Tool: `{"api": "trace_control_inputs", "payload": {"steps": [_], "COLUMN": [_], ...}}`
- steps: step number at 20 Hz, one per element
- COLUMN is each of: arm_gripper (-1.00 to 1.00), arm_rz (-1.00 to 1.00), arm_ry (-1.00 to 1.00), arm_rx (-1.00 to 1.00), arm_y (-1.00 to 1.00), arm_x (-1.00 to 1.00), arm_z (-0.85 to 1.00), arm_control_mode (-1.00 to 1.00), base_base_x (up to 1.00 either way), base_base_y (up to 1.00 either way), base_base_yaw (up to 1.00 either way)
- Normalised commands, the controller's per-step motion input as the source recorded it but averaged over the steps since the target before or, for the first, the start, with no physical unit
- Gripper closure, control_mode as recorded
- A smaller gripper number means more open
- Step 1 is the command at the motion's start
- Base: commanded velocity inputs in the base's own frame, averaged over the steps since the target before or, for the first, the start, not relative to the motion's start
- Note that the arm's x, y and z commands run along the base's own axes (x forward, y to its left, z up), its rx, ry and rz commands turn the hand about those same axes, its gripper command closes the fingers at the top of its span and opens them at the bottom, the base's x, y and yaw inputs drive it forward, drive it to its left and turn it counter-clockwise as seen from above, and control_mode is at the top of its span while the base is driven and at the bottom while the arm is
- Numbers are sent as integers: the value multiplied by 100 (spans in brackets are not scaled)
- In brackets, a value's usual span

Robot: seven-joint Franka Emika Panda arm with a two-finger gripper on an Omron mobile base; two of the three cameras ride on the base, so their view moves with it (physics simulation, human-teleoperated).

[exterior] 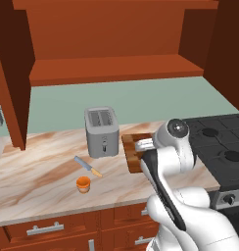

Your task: Pick the bread, place it on the cutting board, pick the jam, place it on the counter, and close the cabinet.

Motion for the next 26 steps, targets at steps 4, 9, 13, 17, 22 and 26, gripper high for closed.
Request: {"api": "trace_control_inputs", "payload": {"steps": [4, 9, 13, 17, 22, 26], "arm_gripper": [100, 100, 100, 100, 100, 100], "arm_rz": [0, 0, 0, 0, 0, 0], "arm_ry": [0, 0, 0, 0, 0, 0], "arm_rx": [0, 0, 0, 0, 0, 0], "arm_y": [-12, -11, -3, 0, -1, -4], "arm_x": [34, 37, 37, 28, 19, 20], "arm_z": [-7, -6, -18, -26, -26, -25], "arm_control_mode": [-100, -100, -100, -100, -100, -100], "base_base_x": [0, 0, 0, 0, 0, 0], "base_base_y": [0, 0, 0, 0, 0, 0], "base_base_yaw": [0, 0, 0, 0, 0, 0]}}
